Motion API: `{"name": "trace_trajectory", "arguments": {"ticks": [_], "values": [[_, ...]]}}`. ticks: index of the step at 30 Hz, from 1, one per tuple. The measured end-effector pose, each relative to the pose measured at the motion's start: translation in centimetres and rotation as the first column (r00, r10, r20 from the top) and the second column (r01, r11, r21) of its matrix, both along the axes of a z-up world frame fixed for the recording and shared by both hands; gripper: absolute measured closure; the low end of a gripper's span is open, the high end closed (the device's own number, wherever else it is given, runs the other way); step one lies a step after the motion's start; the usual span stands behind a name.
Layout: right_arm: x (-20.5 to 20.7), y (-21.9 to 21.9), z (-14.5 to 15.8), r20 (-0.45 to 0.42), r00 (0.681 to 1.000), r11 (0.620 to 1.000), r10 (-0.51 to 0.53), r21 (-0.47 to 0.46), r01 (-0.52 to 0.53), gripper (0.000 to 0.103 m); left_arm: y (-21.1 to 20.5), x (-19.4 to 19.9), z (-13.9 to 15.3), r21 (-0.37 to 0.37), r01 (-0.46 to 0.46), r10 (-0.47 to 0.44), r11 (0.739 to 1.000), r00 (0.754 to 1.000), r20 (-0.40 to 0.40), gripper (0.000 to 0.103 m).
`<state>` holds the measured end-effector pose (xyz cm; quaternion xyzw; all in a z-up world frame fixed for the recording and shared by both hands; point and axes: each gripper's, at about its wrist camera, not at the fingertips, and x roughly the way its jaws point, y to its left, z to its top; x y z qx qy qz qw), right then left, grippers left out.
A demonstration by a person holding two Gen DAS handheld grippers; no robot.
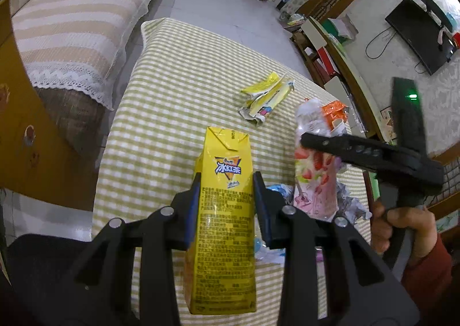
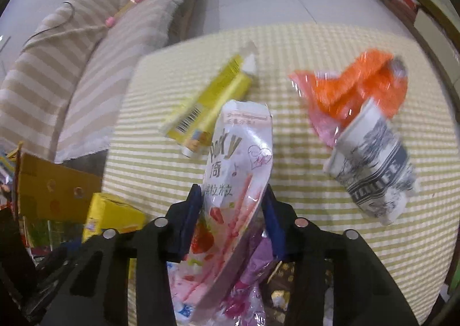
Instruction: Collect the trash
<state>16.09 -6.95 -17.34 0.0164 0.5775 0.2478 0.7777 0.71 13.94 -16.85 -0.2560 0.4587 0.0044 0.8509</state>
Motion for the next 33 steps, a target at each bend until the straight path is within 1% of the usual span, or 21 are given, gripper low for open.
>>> {"name": "trace_trajectory", "arguments": {"ticks": [4, 6, 7, 8, 9, 10, 11, 13, 16, 18, 19, 20, 22, 24, 25, 27, 29, 33], "values": [[-0.9, -0.9, 2.1, 0.039, 0.999, 0.999, 0.003, 0.049, -0.005, 0.064, -0.4, -0.2, 0.5, -0.004, -0.002, 0.002, 1.0, 1.0, 0.007, 0.07], [-0.8, -1.4, 2.2, 0.029, 1.0, 0.998, -0.005, 0.057, 0.004, 0.064, -0.6, -0.3, 0.7, -0.001, -0.001, 0.001, 1.0, 1.0, 0.014, 0.07], [-0.7, -1.7, 2.1, 0.019, 1.0, 0.998, -0.006, 0.057, 0.004, 0.06, -0.6, -0.3, 0.8, -0.001, -0.001, 0.001, 1.0, 1.0, 0.017, 0.07], [-0.4, -1.8, 1.6, -0.013, 1.0, 0.998, 0.006, 0.06, -0.005, 0.056, -0.6, -0.3, 0.9, -0.002, -0.001, 0.001, 1.0, 1.0, 0.019, 0.07], [-0.4, -1.7, 1.3, -0.026, 1.0, 0.998, 0.007, 0.057, -0.006, 0.049, -0.7, -0.3, 0.9, -0.004, 0.0, 0.0, 1.0, 1.0, 0.018, 0.07], [-0.5, -1.9, 1.2, -0.02, 1.0, 0.999, -0.005, 0.046, 0.006, 0.029, -0.8, -0.3, 0.9, -0.005, 0.003, -0.003, 1.0, 1.0, 0.016, 0.07], [-0.8, -2.2, 1.4, 0.003, 1.0, 0.999, -0.018, 0.036, 0.018, 0.023, -0.9, -0.4, 0.9, -0.004, 0.004, -0.004, 1.0, 1.0, 0.015, 0.07], [-1.6, -2.4, 1.8, 0.035, 0.999, 1.0, -0.024, 0.013, 0.024, 0.024, -1.1, -0.6, 1.0, -0.003, 0.006, -0.006, 1.0, 1.0, 0.017, 0.07], [-3.6, -3.1, 2.0, 0.049, 0.999, 1.0, -0.02, -0.01, 0.021, 0.025, -1.3, -0.9, 1.1, -0.006, 0.007, -0.007, 1.0, 1.0, 0.018, 0.07], [-4.6, -3.1, 1.5, 0.048, 0.999, 1.0, -0.002, -0.027, 0.003, 0.036, -1.5, -1.0, 1.1, -0.006, 0.008, -0.008, 1.0, 1.0, 0.017, 0.07], [-5.2, -3.0, 1.1, 0.045, 0.999, 0.999, 0.008, -0.043, -0.006, 0.043, -1.5, -1.0, 1.1, -0.007, 0.008, -0.008, 1.0, 1.0, 0.017, 0.07], [-5.6, -3.0, 0.6, 0.042, 0.999, 0.998, 0.014, -0.063, -0.012, 0.044, -1.6, -1.0, 1.1, -0.007, 0.007, -0.007, 1.0, 1.0, 0.015, 0.07], [-5.9, -3.2, -0.3, 0.034, 0.999, 0.996, 0.001, -0.094, 0.002, 0.044, -1.7, -1.1, 1.0, -0.013, 0.008, -0.008, 1.0, 1.0, 0.011, 0.07], [-5.8, -3.9, -0.7, 0.029, 0.998, 0.996, -0.051, -0.078, 0.053, 0.043, -1.9, -1.1, 1.1, -0.015, 0.011, -0.011, 1.0, 1.0, 0.012, 0.07], [-5.6, -4.2, -0.7, 0.033, 0.997, 0.995, -0.074, -0.071, 0.076, 0.043, -2.0, -1.2, 1.2, -0.013, 0.012, -0.012, 1.0, 1.0, 0.014, 0.07], [-5.3, -4.8, -0.7, 0.058, 0.993, 0.99, -0.1, -0.097, 0.105, 0.043, -1.9, -1.4, 1.3, -0.01, 0.012, -0.012, 1.0, 1.0, 0.017, 0.07], [-4.4, -4.8, -1.3, 0.051, 0.994, 0.988, -0.096, -0.116, 0.101, 0.043, -1.8, -1.5, 1.3, -0.011, 0.008, -0.008, 1.0, 1.0, 0.018, 0.07], [-2.8, -4.5, -2.5, 0.015, 0.996, 0.993, -0.088, -0.073, 0.089, 0.043, -1.9, -1.6, 1.3, -0.014, 0.009, -0.009, 1.0, 1.0, 0.018, 0.07]]}}
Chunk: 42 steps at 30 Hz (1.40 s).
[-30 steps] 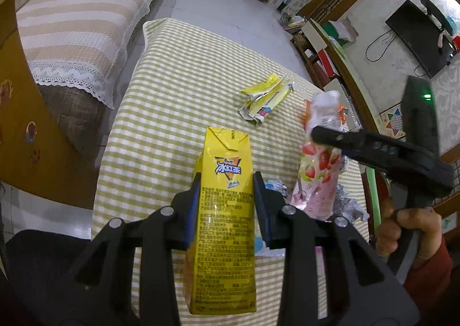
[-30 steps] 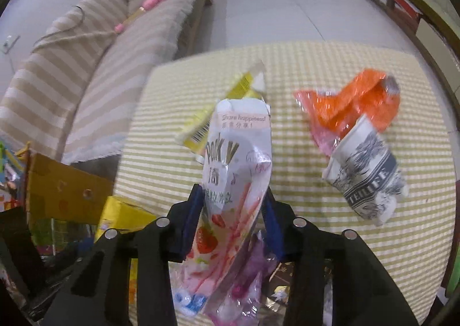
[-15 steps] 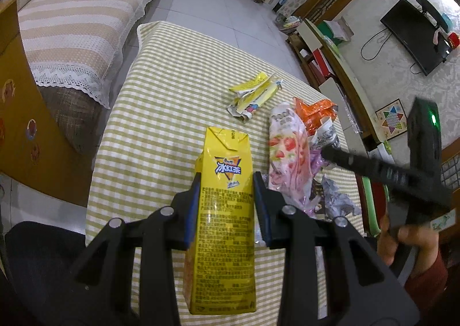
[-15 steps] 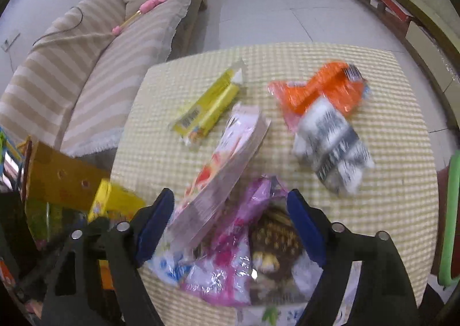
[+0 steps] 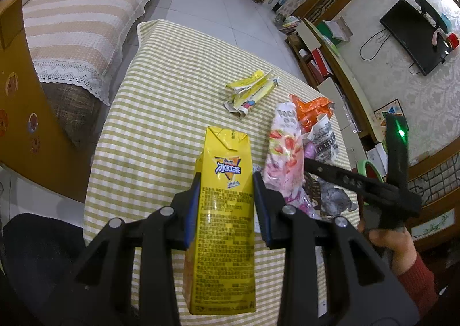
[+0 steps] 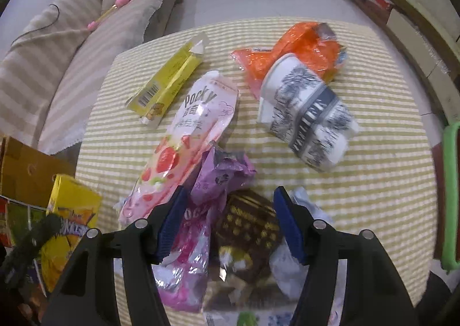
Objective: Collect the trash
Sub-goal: 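Grasp purple wrapper with right tool while left tool holds yellow carton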
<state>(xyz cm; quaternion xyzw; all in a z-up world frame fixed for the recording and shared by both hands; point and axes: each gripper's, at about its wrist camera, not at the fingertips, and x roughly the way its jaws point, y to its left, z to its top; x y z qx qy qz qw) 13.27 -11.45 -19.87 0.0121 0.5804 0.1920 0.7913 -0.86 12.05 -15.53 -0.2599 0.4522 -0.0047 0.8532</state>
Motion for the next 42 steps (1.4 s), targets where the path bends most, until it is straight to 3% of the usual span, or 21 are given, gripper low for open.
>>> {"name": "trace_trajectory", "arguments": {"ticks": [1, 2, 4, 8, 22, 30, 38, 42], "values": [[0.2, 0.2, -0.3, -0.008, 1.0, 1.0, 0.004, 0.006, -0.004, 0.045, -0.1, -0.1, 0.0, 0.001, 0.002, -0.002, 1.0, 1.0, 0.0, 0.07], [0.5, 0.4, -0.5, -0.02, 1.0, 1.0, 0.015, 0.028, -0.014, 0.063, -0.2, -0.1, 0.1, 0.001, 0.004, -0.004, 1.0, 1.0, 0.001, 0.07], [0.4, 0.6, -0.3, -0.036, 0.998, 0.996, 0.043, 0.08, -0.04, 0.088, -0.3, -0.2, 0.3, 0.003, 0.007, -0.007, 1.0, 1.0, 0.002, 0.07], [-0.6, 0.5, 1.6, 0.021, 0.998, 0.992, 0.061, 0.107, -0.063, 0.1, -0.2, -0.3, 0.5, 0.003, 0.005, -0.005, 1.0, 1.0, 0.007, 0.07], [-4.7, -4.3, 8.8, 0.162, 0.987, 0.976, -0.024, 0.219, -0.013, 0.1, -2.5, 0.8, 2.4, 0.005, 0.054, -0.054, 0.999, 0.997, 0.048, 0.07], [-5.8, -7.1, 10.7, 0.193, 0.979, 0.97, -0.066, 0.242, 0.018, 0.1, -4.4, 1.9, 4.0, 0.014, 0.099, -0.1, 0.995, 0.991, 0.088, 0.073], [-6.3, -9.3, 11.3, 0.201, 0.972, 0.965, -0.118, 0.255, 0.064, 0.1, -4.9, 1.9, 5.6, 0.023, 0.11, -0.112, 0.994, 0.985, 0.132, 0.086], [-6.7, -9.8, 11.3, 0.201, 0.971, 0.963, -0.127, 0.26, 0.072, 0.1, -4.8, 1.7, 6.0, 0.026, 0.107, -0.109, 0.994, 0.984, 0.141, 0.087]]}}
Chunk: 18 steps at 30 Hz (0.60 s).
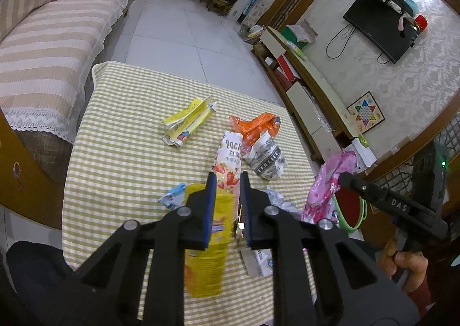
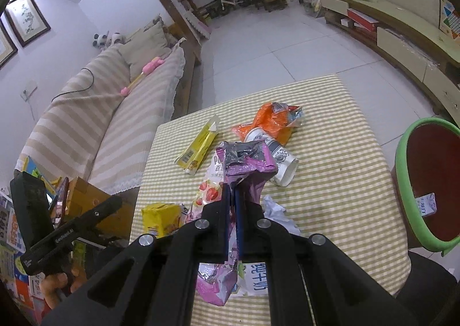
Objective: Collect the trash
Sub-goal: 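Grasp purple wrapper with right tool while left tool holds yellow carton, then carry carton and purple wrapper to the red bucket and open both tools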
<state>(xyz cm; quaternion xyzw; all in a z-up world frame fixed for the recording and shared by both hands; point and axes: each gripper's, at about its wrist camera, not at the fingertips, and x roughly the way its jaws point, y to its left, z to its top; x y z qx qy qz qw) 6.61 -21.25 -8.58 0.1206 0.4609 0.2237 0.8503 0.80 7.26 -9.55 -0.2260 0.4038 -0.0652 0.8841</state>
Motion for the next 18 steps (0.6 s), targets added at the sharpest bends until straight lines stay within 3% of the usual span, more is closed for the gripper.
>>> {"name": "trace_trajectory", "arguments": {"ticks": [6, 8, 12, 14, 18], "values": [[-0.2, -0.5, -0.6, -0.019, 1.0, 1.0, -0.004, 0.005, 0.004, 0.1, 0.7, -0.3, -1.2, 0.027, -0.018, 0.019, 0.999, 0.999, -0.039, 0.086], [-0.4, -0.6, -0.7, -0.023, 1.0, 1.0, -0.006, 0.006, 0.006, 0.1, 1.0, -0.5, -2.7, 0.026, -0.012, 0.014, 1.0, 0.996, -0.093, 0.068], [-0.5, -0.8, -1.2, -0.037, 0.999, 1.0, -0.011, 0.009, 0.012, 0.1, 0.3, -1.7, -5.4, -0.005, 0.006, -0.006, 1.0, 0.986, -0.169, 0.057], [-0.4, -0.9, -1.4, -0.044, 0.999, 1.0, -0.01, 0.012, 0.011, 0.1, -0.6, -1.9, -6.4, -0.006, 0.017, -0.018, 1.0, 0.981, -0.192, 0.043], [-0.5, -0.8, -1.4, -0.045, 0.999, 1.0, -0.007, 0.017, 0.008, 0.1, -2.2, -1.4, -7.8, 0.018, 0.033, -0.029, 0.999, 0.976, -0.217, 0.042]]}}
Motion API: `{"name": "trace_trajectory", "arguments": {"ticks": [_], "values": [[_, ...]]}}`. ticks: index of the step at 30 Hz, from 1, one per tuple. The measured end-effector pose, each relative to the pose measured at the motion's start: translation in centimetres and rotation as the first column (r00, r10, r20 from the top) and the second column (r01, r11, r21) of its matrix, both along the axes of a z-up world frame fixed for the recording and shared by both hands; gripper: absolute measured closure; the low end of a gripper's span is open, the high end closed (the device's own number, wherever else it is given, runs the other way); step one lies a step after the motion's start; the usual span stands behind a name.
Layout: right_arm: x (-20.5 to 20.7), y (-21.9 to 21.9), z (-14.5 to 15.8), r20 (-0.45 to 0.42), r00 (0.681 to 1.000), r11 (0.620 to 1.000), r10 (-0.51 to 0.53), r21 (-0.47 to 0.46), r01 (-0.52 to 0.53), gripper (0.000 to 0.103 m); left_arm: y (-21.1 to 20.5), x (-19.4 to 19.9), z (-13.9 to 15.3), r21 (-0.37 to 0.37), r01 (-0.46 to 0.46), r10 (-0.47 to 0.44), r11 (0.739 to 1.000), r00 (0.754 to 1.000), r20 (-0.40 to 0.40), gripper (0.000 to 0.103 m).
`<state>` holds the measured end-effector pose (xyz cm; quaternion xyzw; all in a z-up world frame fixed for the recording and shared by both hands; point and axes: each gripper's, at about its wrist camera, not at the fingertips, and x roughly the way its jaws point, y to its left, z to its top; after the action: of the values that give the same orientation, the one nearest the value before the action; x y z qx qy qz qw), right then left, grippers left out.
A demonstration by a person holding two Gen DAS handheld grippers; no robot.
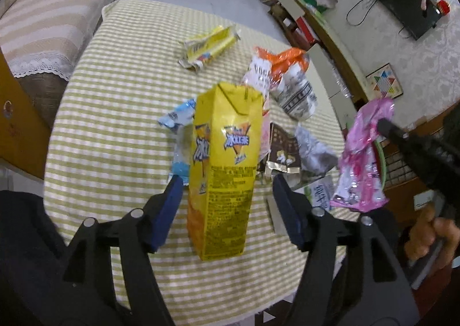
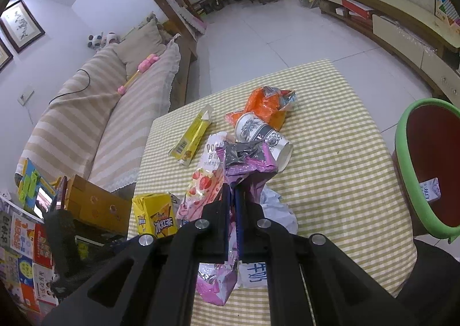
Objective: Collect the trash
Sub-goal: 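Carry carton and purple wrapper to the red bucket and open both tools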
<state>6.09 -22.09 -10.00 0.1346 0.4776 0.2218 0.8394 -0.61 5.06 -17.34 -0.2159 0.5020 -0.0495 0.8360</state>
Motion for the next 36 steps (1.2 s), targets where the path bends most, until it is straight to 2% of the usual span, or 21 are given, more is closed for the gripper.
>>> {"name": "trace_trajectory", "arguments": {"ticks": [1, 2, 3, 6, 12, 19, 27, 36], "values": [[0.0, 0.0, 0.0, 0.0, 1.0, 1.0, 0.0, 0.001, 0.0, 0.1, -0.3, 0.2, -0.3, 0.003, 0.005, -0.005, 1.0, 1.0, -0.007, 0.048], [0.0, 0.0, 0.0, 0.0, 1.0, 1.0, 0.0, 0.001, 0.0, 0.1, -0.5, 0.5, -0.6, 0.008, 0.014, -0.014, 1.0, 1.0, -0.017, 0.063], [0.0, 0.0, 0.0, 0.0, 1.0, 1.0, 0.0, 0.001, 0.0, 0.1, -0.7, 0.7, -0.7, 0.015, 0.022, -0.021, 1.0, 0.999, -0.025, 0.064], [0.0, 0.0, 0.1, 0.0, 1.0, 1.0, -0.001, 0.001, 0.001, 0.1, -0.5, 0.3, -0.1, 0.018, 0.018, -0.018, 1.0, 1.0, 0.001, 0.065], [0.0, -0.1, 0.0, -0.002, 1.0, 1.0, -0.002, 0.005, 0.002, 0.1, -0.3, 0.1, 2.9, 0.043, 0.004, -0.008, 0.999, 0.995, 0.095, 0.065], [-0.2, -0.9, 0.6, 0.005, 1.0, 0.999, -0.017, 0.03, 0.017, 0.1, -1.0, 1.1, 5.8, 0.03, 0.024, -0.028, 0.999, 0.986, 0.162, 0.065], [-0.3, -3.4, 2.4, 0.047, 0.997, 0.997, -0.053, 0.061, 0.051, 0.1, -3.9, 2.9, 8.2, 0.03, 0.086, -0.09, 0.996, 0.97, 0.227, 0.065], [0.0, -7.8, 3.1, 0.068, 0.99, 0.99, -0.126, 0.08, 0.12, 0.1, -8.5, 5.2, 9.2, 0.047, 0.165, -0.171, 0.985, 0.955, 0.243, 0.065]]}}
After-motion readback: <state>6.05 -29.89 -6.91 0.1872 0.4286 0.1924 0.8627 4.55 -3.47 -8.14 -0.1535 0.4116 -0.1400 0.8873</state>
